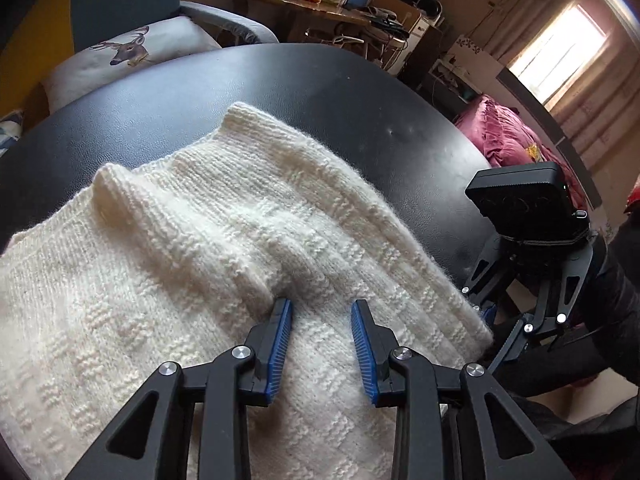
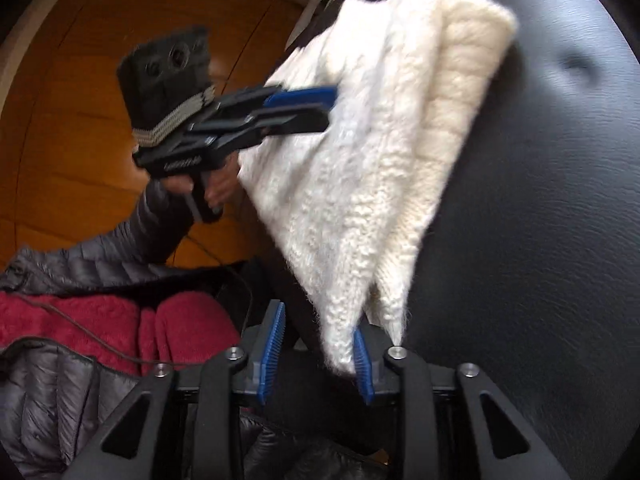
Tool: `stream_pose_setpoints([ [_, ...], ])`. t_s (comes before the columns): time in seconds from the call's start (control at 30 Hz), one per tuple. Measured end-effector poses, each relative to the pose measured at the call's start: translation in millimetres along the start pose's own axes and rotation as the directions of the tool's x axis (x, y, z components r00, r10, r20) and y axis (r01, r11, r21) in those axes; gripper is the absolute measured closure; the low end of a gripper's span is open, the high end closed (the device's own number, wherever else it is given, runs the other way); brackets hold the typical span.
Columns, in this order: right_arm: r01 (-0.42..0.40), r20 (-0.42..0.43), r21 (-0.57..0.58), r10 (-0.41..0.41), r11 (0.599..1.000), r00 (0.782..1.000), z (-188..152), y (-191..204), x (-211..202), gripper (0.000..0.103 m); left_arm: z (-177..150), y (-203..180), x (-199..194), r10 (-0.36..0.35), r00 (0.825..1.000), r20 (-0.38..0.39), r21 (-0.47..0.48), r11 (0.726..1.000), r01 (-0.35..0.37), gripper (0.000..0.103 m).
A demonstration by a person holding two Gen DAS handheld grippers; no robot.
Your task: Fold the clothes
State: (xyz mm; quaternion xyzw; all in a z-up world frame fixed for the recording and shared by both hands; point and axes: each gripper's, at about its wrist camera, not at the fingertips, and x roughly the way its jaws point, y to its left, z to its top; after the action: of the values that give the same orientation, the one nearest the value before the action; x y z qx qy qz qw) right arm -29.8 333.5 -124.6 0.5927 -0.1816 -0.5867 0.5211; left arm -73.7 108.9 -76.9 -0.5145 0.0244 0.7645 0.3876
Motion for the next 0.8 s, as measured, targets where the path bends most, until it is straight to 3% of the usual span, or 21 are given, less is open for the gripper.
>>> stream_pose_setpoints([
  [0.07,0.068,0.098,0.022,-0.07,0.997,0.993,-0.7,6.9,-20.5,0.061,-3.4,2.3,-12.8,-0.013,0.999,0.049,-0.029,0.999,0.014,0.07],
  [0.13,0.171,0.222,0.058,-0.18,0.983,0.958,6.6,16.5,-39.9,0.061,-8.3,8.9,-29.0,-0.013,0.995,0.101,-0.061,0.998,0.019,0.068],
  [0.2,0.285,0.338,0.097,-0.301,0.953,0.892,18.7,27.5,-53.8,0.06,-13.4,20.6,-41.1,0.008,0.991,0.133,-0.091,0.996,0.005,0.066],
  [0.3,0.443,0.418,0.096,-0.44,0.891,0.795,46.1,45.7,-50.8,0.06,-19.8,41.1,-53.0,0.044,0.986,0.161,-0.149,0.989,-0.02,0.061],
  [0.43,0.621,0.424,0.063,-0.584,0.781,0.692,89.0,54.2,-32.4,0.06,-24.2,61.4,-57.6,0.093,0.979,0.181,-0.206,0.977,-0.055,0.061],
  [0.6,0.733,0.301,0.058,-0.712,0.678,0.634,125.0,32.8,-4.9,0.064,-24.1,71.1,-51.8,0.108,0.976,0.19,-0.188,0.98,-0.072,0.06],
  [0.63,0.766,0.279,0.042,-0.744,0.641,0.607,127.6,33.7,8.5,0.072,-23.7,70.9,-50.6,0.114,0.975,0.189,-0.173,0.982,-0.081,0.06],
  [0.67,0.81,0.264,0.01,-0.783,0.586,0.563,128.7,39.7,26.7,0.094,-23.2,70.9,-48.8,0.118,0.975,0.188,-0.161,0.983,-0.088,0.06],
  [0.73,0.893,0.253,-0.065,-0.859,0.445,0.446,123.2,47.0,46.4,0.096,-22.6,72.1,-43.7,0.135,0.975,0.179,-0.148,0.983,-0.109,0.06],
  [0.8,0.932,0.247,-0.076,-0.899,0.355,0.363,114.6,42.2,51.5,0.096,-23.7,75.7,-37.4,0.177,0.971,0.159,-0.154,0.976,-0.153,0.06],
])
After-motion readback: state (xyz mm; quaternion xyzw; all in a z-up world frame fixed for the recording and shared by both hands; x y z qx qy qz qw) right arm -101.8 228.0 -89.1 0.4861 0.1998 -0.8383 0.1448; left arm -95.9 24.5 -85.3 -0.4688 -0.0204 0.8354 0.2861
